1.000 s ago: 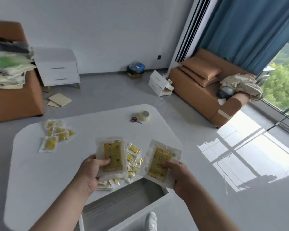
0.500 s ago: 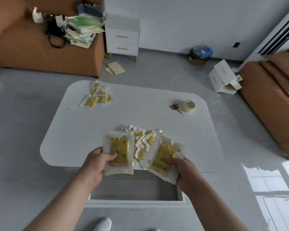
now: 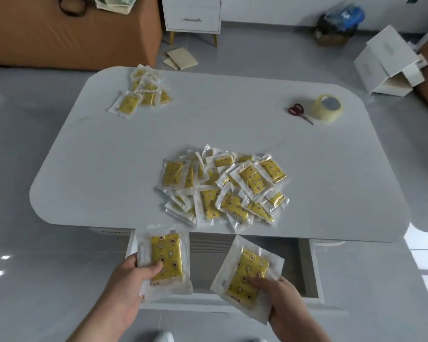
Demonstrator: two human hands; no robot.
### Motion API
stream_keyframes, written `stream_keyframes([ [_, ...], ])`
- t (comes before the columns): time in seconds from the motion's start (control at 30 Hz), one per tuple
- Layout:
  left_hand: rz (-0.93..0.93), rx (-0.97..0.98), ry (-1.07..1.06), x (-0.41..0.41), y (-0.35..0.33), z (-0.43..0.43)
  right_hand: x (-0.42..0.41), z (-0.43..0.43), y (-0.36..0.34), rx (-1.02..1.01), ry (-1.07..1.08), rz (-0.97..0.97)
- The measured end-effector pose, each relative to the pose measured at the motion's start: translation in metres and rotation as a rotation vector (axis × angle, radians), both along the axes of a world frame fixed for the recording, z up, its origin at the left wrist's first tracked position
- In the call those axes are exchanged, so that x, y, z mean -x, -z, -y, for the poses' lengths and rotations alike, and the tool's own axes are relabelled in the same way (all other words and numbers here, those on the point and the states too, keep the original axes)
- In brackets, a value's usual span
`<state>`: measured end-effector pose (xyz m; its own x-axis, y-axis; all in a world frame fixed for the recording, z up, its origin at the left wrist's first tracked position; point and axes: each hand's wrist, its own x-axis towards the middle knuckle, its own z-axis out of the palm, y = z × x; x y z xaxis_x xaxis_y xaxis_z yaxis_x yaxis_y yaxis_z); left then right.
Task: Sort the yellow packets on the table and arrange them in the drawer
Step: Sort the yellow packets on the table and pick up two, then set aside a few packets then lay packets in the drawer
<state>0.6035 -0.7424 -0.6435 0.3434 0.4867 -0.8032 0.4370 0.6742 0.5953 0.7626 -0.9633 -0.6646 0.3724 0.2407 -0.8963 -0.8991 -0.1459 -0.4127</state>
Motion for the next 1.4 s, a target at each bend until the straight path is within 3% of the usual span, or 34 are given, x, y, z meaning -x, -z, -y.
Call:
stream_keyframes([
  [0.2,-0.062,-0.004,0.026,0.016,0.069,-0.025,0.028,-0.033,0.064,0.054,-0.012,-0.009],
  [0.7,-0.376,-0.165,0.186,-0.009,0.256,-0.069,-0.008,-0.098,0.216,0.122,-0.351,0.068],
  [0.93,-0.494,-0.449,0.190,-0.025,0.287,-0.086,-0.024,-0.127,0.266,0.162,-0.524,0.216],
  [1.03,-0.559,-0.646,0.325,-0.028,0.288,-0.090,-0.024,-0.135,0.280,0.209,-0.629,0.336],
  [1.2,-0.602,-1.021,0.741,-0.023,0.290,-0.096,-0.019,-0.143,0.284,0.202,-0.820,0.595],
  [1.4,-0.709,-1.209,1.067,-0.020,0.286,-0.090,-0.014,-0.147,0.284,0.235,-0.982,0.718],
])
